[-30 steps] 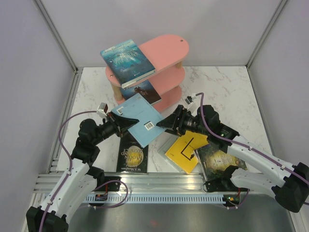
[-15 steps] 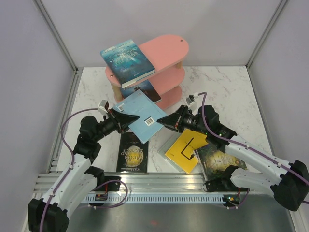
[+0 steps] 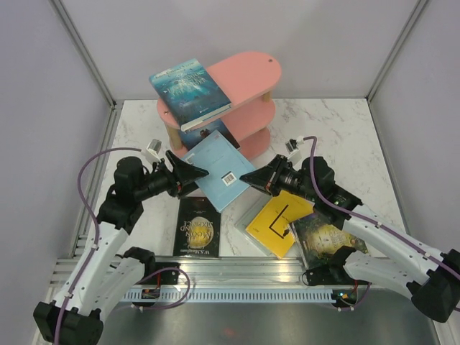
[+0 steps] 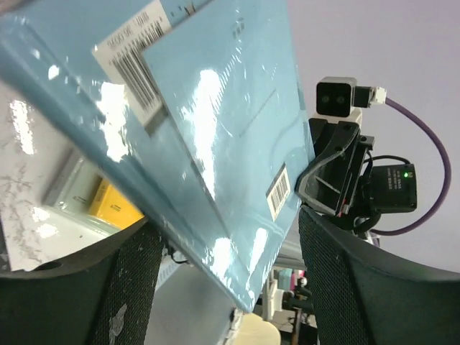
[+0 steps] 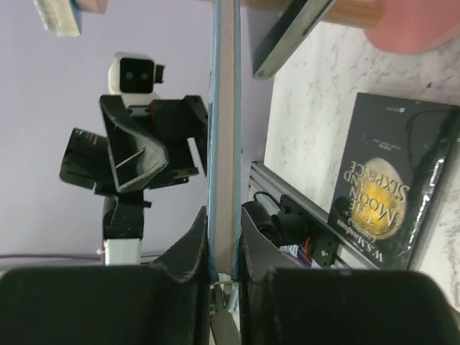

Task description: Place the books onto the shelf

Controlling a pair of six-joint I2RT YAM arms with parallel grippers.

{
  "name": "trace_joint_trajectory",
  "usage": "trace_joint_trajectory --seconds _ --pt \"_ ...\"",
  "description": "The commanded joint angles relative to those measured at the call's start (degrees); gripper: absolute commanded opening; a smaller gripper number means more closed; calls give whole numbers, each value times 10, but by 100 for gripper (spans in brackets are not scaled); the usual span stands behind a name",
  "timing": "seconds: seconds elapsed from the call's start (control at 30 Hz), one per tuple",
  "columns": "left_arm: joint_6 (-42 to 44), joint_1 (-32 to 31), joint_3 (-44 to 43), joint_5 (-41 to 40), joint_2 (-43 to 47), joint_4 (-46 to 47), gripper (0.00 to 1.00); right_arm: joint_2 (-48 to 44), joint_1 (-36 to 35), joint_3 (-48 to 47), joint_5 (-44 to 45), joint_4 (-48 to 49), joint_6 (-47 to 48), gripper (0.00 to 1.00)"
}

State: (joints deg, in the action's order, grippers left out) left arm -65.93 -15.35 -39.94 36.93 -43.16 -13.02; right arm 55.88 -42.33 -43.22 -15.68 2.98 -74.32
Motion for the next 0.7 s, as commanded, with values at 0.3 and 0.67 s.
trace_joint_trajectory --seconds 0.3,0.67 --pt "124 19 -71 -18 46 -143 80 14 67 -80 3 11 29 0" --pt "143 22 -81 -34 69 -195 82 184 86 -170 -13 74 32 0"
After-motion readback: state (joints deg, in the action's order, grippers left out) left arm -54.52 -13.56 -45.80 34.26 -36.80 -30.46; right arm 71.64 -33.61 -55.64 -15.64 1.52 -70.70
